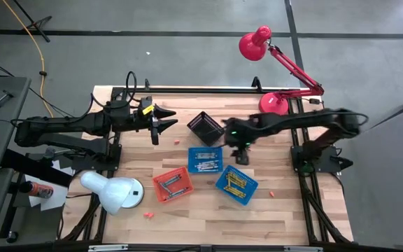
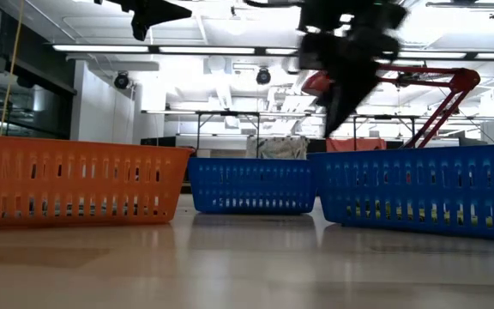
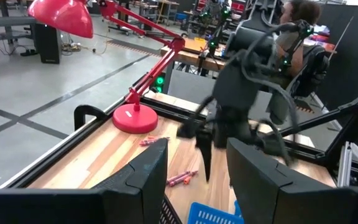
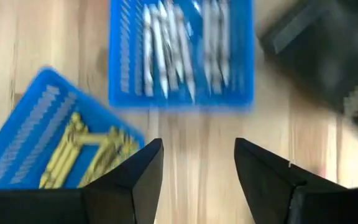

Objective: Sort crayons
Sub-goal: Put the pink crayon into the black bin

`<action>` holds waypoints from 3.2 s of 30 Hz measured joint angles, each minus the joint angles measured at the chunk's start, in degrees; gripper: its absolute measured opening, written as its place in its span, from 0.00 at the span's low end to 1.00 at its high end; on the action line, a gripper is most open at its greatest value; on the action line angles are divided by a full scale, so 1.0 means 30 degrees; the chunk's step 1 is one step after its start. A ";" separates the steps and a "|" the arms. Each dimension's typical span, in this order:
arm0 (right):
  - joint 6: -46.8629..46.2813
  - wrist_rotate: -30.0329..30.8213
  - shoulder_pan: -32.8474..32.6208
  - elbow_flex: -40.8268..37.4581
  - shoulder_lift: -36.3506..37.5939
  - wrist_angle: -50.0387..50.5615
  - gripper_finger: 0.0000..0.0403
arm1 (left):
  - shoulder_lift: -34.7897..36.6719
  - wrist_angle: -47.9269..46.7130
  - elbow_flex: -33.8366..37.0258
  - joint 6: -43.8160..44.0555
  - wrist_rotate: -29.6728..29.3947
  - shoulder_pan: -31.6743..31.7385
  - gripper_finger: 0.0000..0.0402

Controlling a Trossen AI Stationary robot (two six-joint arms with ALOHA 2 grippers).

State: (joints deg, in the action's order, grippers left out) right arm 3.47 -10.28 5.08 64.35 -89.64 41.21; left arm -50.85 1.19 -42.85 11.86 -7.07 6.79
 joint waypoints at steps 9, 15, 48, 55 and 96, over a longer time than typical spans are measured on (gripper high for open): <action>-0.8038 0.1501 0.0275 -0.8918 0.9401 -0.3463 0.46 | 0.0000 -0.0022 0.0000 -0.0007 0.0000 0.0004 0.38; -1.2945 0.3306 0.0109 -1.2776 1.3445 -1.1158 0.46 | 0.0000 -0.0029 0.0000 -0.0007 0.0000 0.0007 0.38; -0.8150 0.6455 0.0182 -1.0121 1.2719 -2.0571 0.46 | 0.0000 -0.0037 0.0000 0.0002 0.0002 0.0007 0.38; -0.8138 0.6660 0.0182 -1.0118 1.2716 -2.0385 0.46 | -0.0463 -0.0565 -0.0075 0.2408 -0.3729 0.0239 0.38; -0.9195 0.8735 0.0168 -1.0118 1.2712 -1.9664 0.46 | -1.5503 -1.8865 -0.4077 -0.1754 0.1191 1.2648 0.38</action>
State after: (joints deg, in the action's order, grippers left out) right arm -24.12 15.92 5.58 34.00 -51.51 -17.78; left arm -97.36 -55.40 -55.08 6.60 -3.50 44.73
